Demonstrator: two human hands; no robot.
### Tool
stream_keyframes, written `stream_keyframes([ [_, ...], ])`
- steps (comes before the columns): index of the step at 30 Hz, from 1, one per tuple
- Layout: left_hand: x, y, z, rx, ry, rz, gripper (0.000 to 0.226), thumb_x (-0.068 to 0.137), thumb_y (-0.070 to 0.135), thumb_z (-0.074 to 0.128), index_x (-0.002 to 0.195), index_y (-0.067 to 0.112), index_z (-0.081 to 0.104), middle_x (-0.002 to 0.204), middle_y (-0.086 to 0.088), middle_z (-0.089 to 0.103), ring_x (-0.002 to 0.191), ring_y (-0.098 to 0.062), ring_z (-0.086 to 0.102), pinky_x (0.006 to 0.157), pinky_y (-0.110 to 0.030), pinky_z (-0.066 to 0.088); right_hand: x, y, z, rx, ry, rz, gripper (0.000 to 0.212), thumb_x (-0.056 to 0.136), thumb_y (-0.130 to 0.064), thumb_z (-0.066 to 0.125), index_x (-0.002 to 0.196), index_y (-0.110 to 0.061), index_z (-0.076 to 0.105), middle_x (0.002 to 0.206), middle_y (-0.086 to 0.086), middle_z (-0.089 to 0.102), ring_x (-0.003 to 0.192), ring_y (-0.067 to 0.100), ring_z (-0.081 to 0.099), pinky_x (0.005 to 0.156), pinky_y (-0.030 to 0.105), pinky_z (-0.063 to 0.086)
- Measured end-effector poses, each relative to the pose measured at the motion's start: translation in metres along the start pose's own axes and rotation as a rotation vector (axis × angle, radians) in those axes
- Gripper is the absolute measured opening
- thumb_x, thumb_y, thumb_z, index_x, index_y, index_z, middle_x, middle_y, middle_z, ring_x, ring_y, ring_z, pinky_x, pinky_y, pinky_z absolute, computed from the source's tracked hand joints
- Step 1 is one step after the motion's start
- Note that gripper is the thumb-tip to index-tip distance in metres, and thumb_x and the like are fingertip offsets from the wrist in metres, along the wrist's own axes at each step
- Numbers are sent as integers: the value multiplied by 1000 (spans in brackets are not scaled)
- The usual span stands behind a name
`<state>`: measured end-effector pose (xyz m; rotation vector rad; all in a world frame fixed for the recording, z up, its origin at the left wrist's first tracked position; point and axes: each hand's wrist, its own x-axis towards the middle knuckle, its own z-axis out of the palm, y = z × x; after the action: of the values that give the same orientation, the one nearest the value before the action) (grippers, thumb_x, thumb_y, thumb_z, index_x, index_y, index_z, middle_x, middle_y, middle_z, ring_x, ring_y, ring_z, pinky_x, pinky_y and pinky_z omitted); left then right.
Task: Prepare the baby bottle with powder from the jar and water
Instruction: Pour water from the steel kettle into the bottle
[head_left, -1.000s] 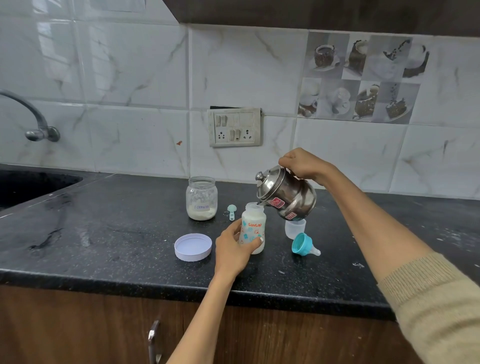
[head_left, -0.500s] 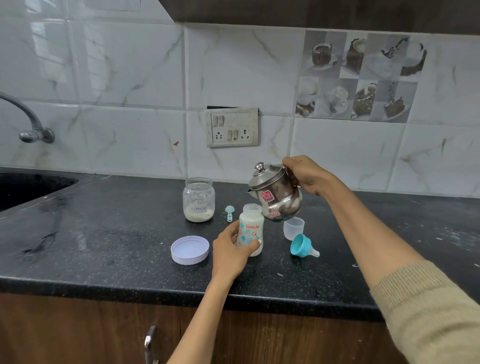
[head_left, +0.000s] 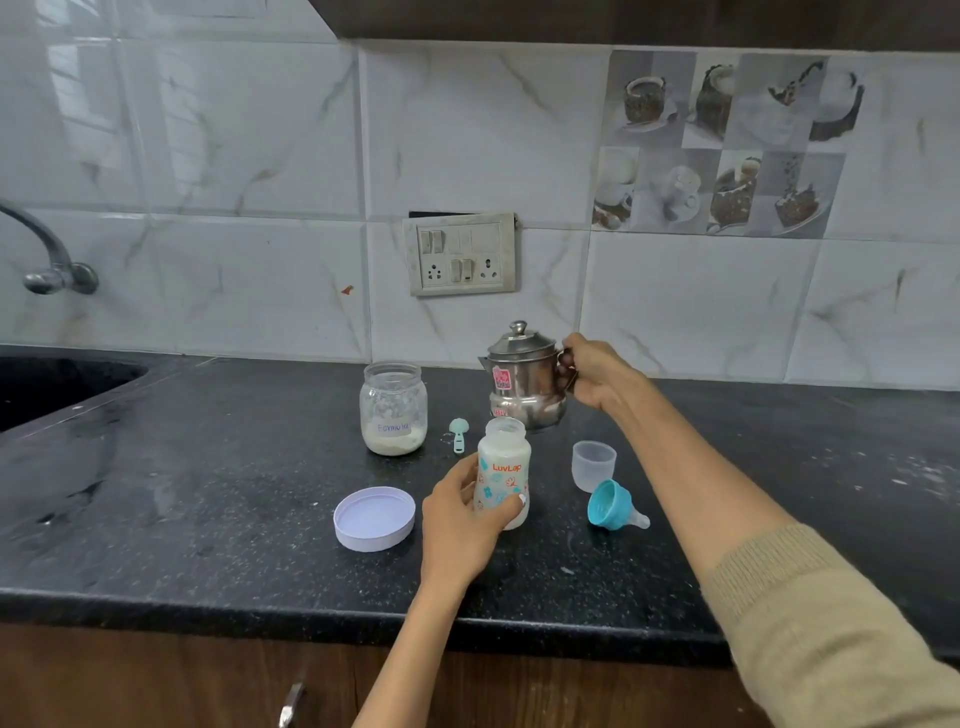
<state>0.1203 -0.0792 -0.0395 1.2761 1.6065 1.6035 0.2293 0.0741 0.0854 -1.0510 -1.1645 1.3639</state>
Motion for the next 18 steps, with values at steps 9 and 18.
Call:
stream_keyframes([
  [9,4,-8,2,-17,8,13,68,70,16,80,131,23,52,129,4,60,116,-9,57,99,-35,49,35,35,0,72,40,89,31,94,-8,37,64,-12,40,57,2,31,52,12,30,50,23,28],
  [18,5,-9,2,-30,11,25,67,68,15,81,128,25,54,125,7,62,111,-4,59,97,-28,49,55,54,4,61,31,105,34,95,-8,34,62,-14,41,30,-7,34,49,12,30,50,23,28],
])
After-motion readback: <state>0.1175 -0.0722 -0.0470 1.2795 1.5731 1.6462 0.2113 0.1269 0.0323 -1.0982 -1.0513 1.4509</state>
